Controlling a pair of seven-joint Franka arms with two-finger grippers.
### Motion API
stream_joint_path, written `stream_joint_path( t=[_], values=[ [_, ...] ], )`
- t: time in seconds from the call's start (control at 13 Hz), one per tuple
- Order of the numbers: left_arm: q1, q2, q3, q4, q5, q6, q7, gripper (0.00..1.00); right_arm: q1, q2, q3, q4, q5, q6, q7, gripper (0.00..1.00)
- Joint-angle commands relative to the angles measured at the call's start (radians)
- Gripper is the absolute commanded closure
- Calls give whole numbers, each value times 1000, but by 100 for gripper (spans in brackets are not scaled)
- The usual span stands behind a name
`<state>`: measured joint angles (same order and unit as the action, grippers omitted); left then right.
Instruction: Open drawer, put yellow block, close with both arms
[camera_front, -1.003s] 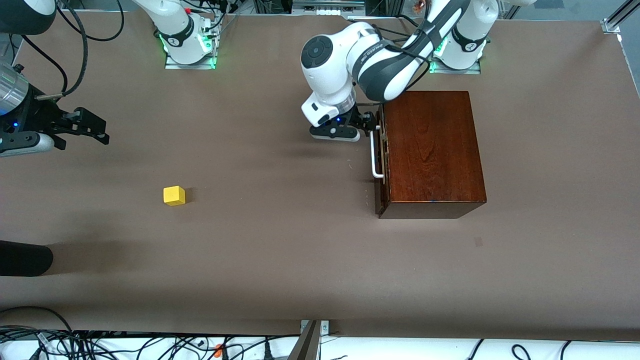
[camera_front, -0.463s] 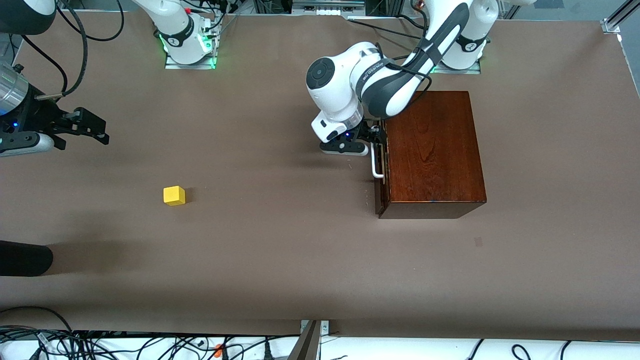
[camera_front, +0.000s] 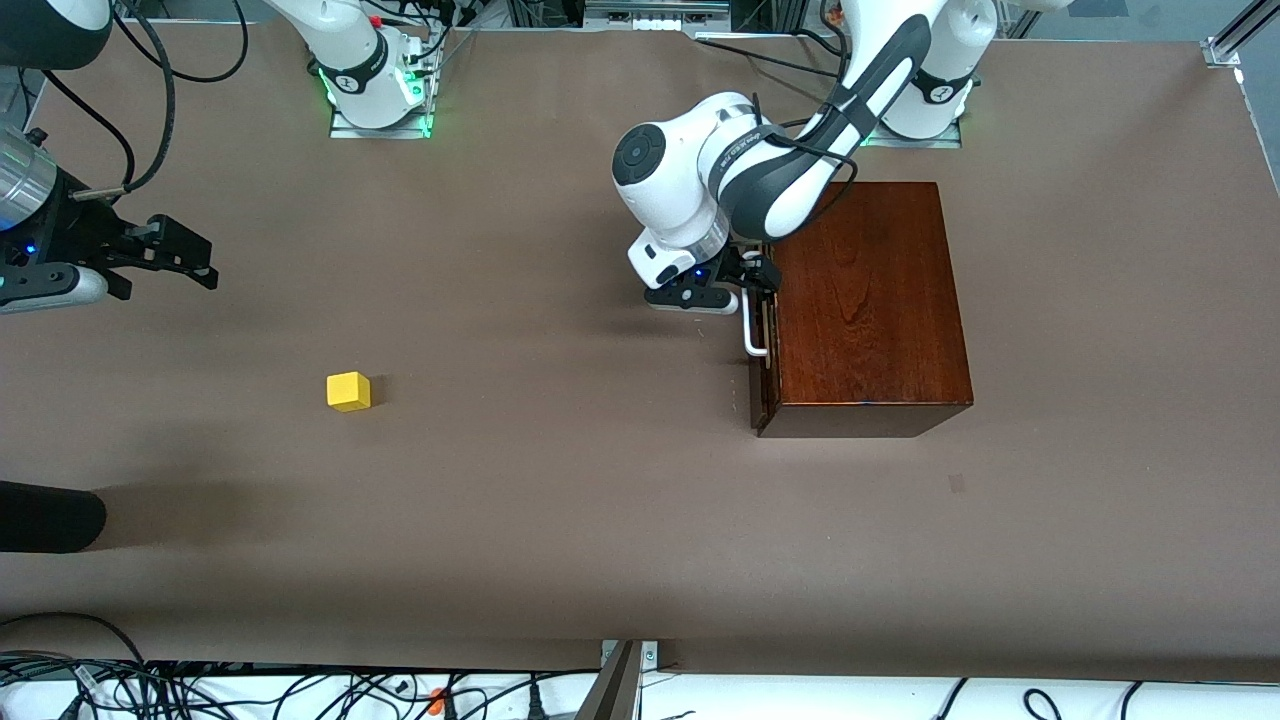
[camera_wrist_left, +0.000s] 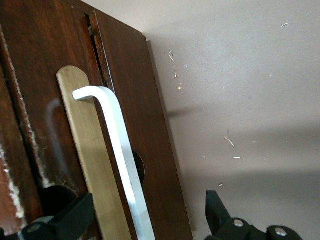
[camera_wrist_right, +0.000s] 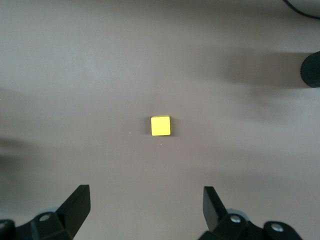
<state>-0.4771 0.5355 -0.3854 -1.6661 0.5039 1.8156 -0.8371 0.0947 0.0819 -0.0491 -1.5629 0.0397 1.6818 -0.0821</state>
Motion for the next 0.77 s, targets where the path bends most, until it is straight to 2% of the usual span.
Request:
stream_joint_path(
  t=[0.0,0.69],
  values=[
    [3,26,-4,-4,54,5,-37,0,-7,9,6,26,-11,-14,2,0],
    [-40,35,-12,6,58,5,-108,0,-9,9,5,26,-3,-14,7,0]
  ],
)
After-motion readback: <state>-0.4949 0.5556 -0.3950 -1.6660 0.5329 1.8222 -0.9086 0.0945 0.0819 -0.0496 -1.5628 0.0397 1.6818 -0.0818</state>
